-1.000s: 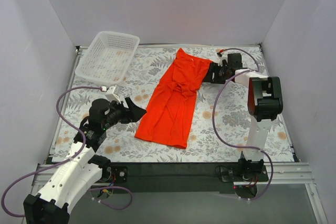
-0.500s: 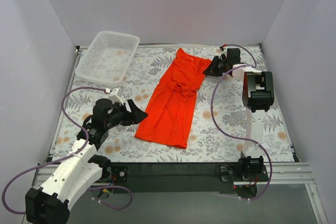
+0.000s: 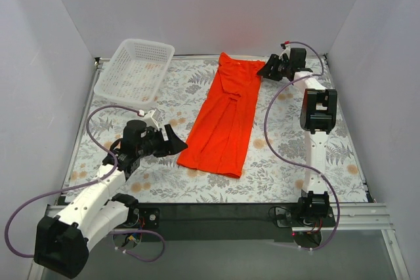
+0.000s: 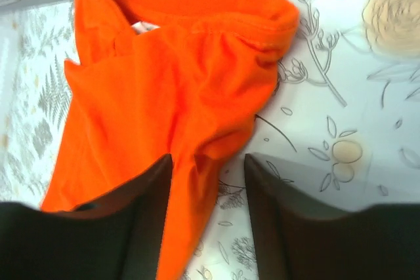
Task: Fold and stack the t-shirts
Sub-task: Fold the tshirt
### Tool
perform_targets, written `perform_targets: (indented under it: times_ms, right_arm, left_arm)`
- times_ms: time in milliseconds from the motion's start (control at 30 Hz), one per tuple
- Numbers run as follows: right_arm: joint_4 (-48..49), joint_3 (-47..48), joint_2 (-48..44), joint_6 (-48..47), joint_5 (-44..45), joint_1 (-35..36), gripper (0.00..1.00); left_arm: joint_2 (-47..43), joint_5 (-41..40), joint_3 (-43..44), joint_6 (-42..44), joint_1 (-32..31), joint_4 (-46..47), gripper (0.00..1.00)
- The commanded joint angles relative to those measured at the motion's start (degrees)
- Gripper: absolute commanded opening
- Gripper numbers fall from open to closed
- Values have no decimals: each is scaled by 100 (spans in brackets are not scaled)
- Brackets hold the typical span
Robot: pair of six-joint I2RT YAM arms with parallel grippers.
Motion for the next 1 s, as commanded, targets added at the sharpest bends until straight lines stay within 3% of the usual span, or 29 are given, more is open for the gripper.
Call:
perform_targets:
  times_ms: [0, 133, 267, 300, 400, 433, 467, 567, 600, 633, 767, 833, 867, 967]
  right_arm:
    - [-280, 330, 145, -498, -264, -185, 50]
    - [-280, -406, -844, -1034, -415, -317, 67]
    - [-788, -1356, -2120, -2506, -810, -484, 69]
    - [-1164, -1906, -2427, -3425, -1106, -476, 71]
    - [-1920, -3197, -3693, -4906, -1810, -423, 76]
    - [-2167, -3587, -4322, -6137, -1934, -371, 77]
    - [-2405, -3965, -4651, -6698, -2022, -248, 78]
    - [-2777, -5827, -6065, -9159, -2252, 172, 98]
    - [-2785, -6815, -6756, -9643, -2356, 297, 98]
    - [-2785, -7173, -7068, -10309, -2436, 542, 98]
    - [-2829, -7967, -7826, -10037, -2358, 1798, 98]
    - [-2681, -8081, -7993, -9729, -2244, 2247, 92]
    - [-2288, -8186, -8002, -9135, -2043, 2762, 89]
    - [-1899, -8344, -7906, -8604, -1068, 3678, 86]
  left_arm:
    - [263, 234, 75, 170, 41, 147, 64]
    - [510, -10, 119, 109, 32, 129, 64]
    - [773, -520, 277, 73, 41, -107, 64]
    - [965, -608, 347, 117, 32, -160, 64]
    - [1317, -723, 567, 345, 32, -257, 64]
    - [1571, -715, 629, 476, 32, -266, 64]
    - [1730, -767, 690, 539, 32, -266, 64]
    - [2179, -732, 893, 785, 32, -275, 64]
    - [2250, -723, 928, 829, 32, -275, 64]
    - [2364, -697, 945, 882, 24, -284, 63]
    - [2505, -662, 902, 926, -11, -363, 63]
    - [2540, -557, 884, 891, -47, -363, 62]
    - [2619, -539, 893, 882, -82, -398, 62]
    - [2795, -503, 946, 803, -152, -556, 60]
